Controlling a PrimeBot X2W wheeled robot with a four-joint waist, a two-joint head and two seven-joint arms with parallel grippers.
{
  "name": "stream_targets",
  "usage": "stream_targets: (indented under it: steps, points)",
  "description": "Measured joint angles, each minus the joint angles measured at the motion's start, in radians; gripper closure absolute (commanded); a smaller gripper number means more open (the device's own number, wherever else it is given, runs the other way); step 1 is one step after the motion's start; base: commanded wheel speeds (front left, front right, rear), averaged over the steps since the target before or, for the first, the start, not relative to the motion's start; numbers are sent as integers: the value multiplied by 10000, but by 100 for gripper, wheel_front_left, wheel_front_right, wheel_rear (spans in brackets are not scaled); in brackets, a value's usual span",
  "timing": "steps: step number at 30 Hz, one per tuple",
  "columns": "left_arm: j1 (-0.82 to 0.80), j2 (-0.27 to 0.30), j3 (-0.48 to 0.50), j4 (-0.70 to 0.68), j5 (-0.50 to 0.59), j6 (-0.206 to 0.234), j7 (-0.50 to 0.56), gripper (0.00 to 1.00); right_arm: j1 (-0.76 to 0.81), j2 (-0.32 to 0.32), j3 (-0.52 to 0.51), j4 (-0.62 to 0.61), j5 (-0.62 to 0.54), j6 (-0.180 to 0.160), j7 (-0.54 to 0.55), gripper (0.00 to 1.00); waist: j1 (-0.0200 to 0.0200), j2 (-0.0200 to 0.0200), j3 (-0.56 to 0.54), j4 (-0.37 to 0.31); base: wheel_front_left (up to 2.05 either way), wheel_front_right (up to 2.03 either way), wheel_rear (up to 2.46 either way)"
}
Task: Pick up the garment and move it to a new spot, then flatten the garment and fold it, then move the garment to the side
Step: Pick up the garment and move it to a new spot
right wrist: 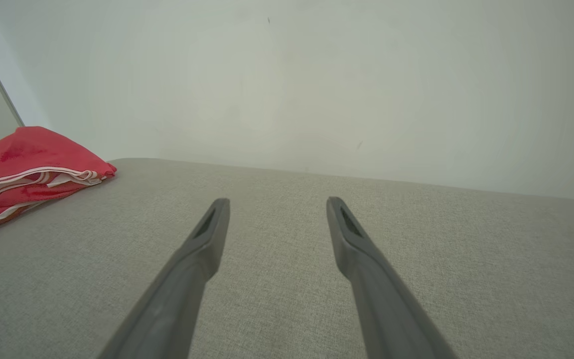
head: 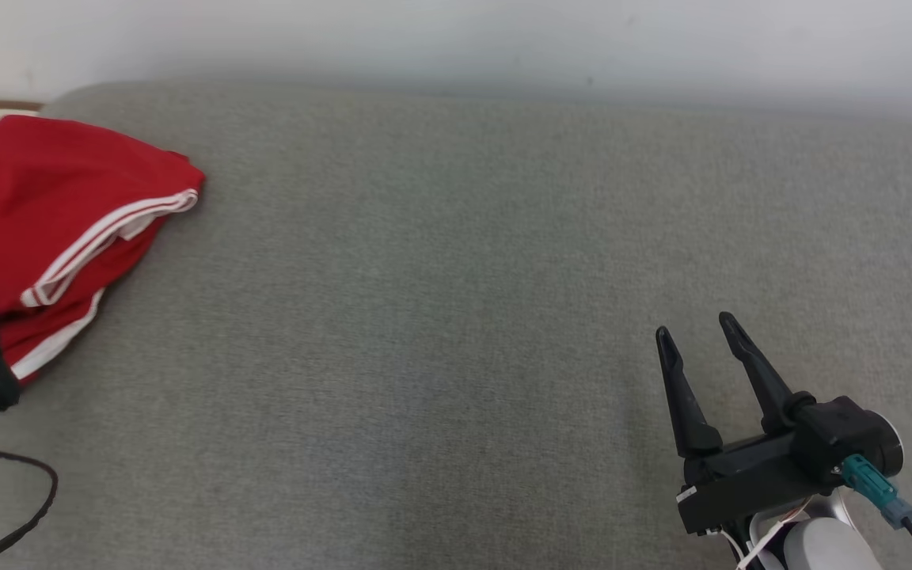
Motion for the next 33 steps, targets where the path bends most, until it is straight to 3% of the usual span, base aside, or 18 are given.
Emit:
stream_targets:
  steps: [9, 11, 12, 24, 33]
  points:
    - [-303, 31, 157, 1866, -387, -209, -65, 0, -256, -167, 102, -50, 151, 0, 0, 0, 0, 0, 750, -505, 0, 0, 0]
    - [-398, 52, 186, 2117, -456, -244, -213, 59, -279, -194, 98, -73, 167, 0, 0, 0, 1, 0, 848, -586, 0, 0, 0]
    - [-398, 52, 186, 2117, -456, -244, -213, 100, -279, -194, 98, -73, 167, 0, 0, 0, 1, 0, 848, -586, 0, 0, 0]
    - [-881, 430, 199, 2729, -435, -244, -1774, 100, -216, -217, -81, -35, 278, 0, 46, 0, -1, 0, 775, -624, 0, 0, 0]
    - [-932, 512, 188, 1755, -368, -58, -2859, 100, -114, -123, -217, -102, 238, 0, 0, 0, -2, 0, 289, -336, 0, 0, 0]
